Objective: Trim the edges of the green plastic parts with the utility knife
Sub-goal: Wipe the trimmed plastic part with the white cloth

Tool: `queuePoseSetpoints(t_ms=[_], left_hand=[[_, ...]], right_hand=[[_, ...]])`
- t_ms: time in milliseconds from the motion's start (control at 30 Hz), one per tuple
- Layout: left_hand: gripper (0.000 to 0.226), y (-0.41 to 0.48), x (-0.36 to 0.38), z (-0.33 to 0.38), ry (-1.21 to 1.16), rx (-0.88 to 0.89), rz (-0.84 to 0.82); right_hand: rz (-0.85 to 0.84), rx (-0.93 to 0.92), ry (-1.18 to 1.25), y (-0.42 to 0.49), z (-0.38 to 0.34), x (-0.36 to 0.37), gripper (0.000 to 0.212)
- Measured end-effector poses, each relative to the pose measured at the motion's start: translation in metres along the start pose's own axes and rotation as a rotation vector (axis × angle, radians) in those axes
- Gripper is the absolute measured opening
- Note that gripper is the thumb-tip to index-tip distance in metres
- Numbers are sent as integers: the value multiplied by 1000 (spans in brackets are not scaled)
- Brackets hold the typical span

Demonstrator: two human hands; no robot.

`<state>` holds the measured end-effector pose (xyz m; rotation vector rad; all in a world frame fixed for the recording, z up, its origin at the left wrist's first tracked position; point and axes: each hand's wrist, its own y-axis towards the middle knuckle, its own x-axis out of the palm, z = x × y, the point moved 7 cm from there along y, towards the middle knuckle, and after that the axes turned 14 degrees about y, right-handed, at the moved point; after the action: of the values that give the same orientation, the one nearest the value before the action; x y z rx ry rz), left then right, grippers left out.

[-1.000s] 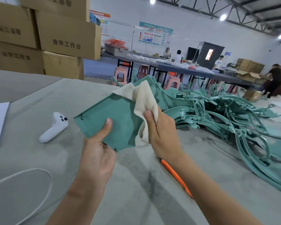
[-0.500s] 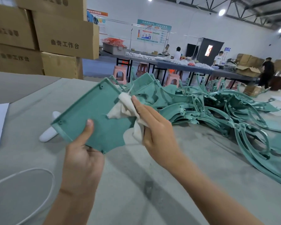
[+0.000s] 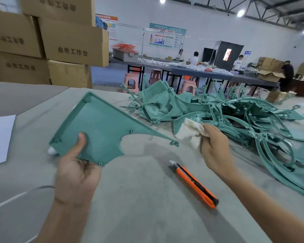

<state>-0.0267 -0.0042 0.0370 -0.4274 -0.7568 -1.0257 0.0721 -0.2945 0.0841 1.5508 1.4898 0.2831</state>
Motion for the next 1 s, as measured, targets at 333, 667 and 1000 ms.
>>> queuePoseSetpoints(t_ms=[333,667,1000], left_hand=[[26,-8,11,-18,-61,-151,-95],[112,-28,-19,-62,-7,-858,-243],[24,-25,-6,-41,502,-602,-242]], right_hand=[[-84,-322,-9,-27,-50,32,58],[126,-892,-277,-31,-99,-26,18],[-89,-672,-255,-28,-124,-56,12]])
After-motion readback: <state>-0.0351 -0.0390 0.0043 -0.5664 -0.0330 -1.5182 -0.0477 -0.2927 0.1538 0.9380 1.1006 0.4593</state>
